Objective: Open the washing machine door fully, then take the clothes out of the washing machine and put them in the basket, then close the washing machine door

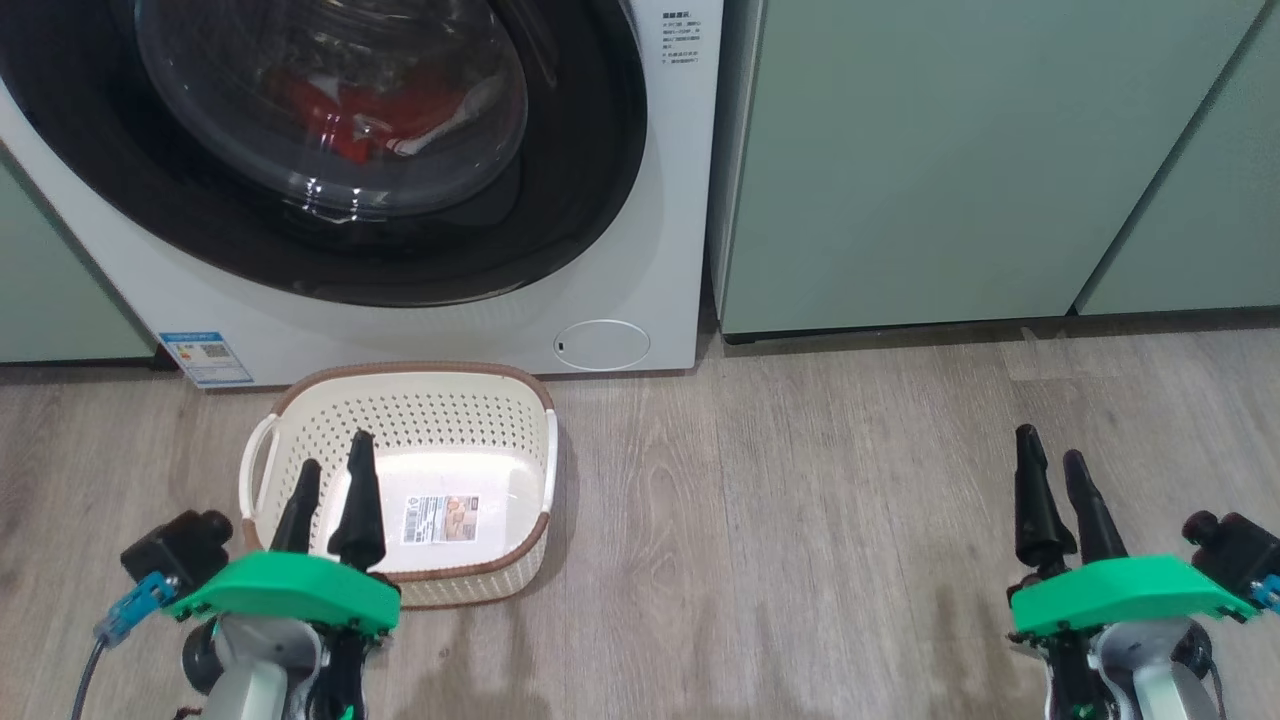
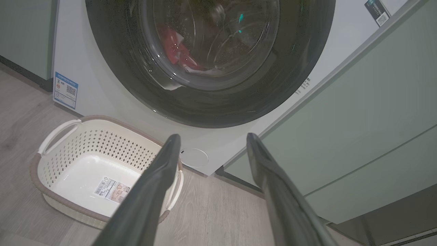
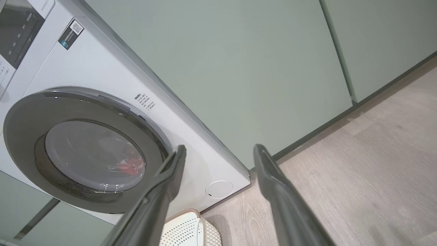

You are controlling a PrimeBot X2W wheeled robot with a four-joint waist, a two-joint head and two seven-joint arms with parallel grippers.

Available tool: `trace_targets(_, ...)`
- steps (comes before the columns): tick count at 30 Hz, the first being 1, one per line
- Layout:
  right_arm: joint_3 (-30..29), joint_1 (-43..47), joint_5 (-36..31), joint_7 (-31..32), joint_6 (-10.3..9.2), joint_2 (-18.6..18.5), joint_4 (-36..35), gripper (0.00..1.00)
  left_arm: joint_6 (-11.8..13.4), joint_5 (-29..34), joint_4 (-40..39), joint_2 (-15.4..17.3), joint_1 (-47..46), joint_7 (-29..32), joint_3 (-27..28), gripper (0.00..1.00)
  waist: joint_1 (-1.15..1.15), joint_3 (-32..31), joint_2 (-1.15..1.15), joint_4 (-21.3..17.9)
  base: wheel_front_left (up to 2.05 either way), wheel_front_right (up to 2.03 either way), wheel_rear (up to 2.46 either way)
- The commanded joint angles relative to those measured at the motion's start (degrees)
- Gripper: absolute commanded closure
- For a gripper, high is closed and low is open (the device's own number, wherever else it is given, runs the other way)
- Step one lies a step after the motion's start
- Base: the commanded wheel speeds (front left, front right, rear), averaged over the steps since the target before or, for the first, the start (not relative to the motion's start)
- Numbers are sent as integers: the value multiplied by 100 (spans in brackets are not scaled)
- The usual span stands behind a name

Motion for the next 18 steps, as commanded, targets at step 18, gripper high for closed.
trace_targets(18, 316, -463, -1514, -389, 31, -106, -327, 0, 280, 1352, -253, 265, -487, -363, -57, 0, 0, 15, 0, 9, 0, 0, 0)
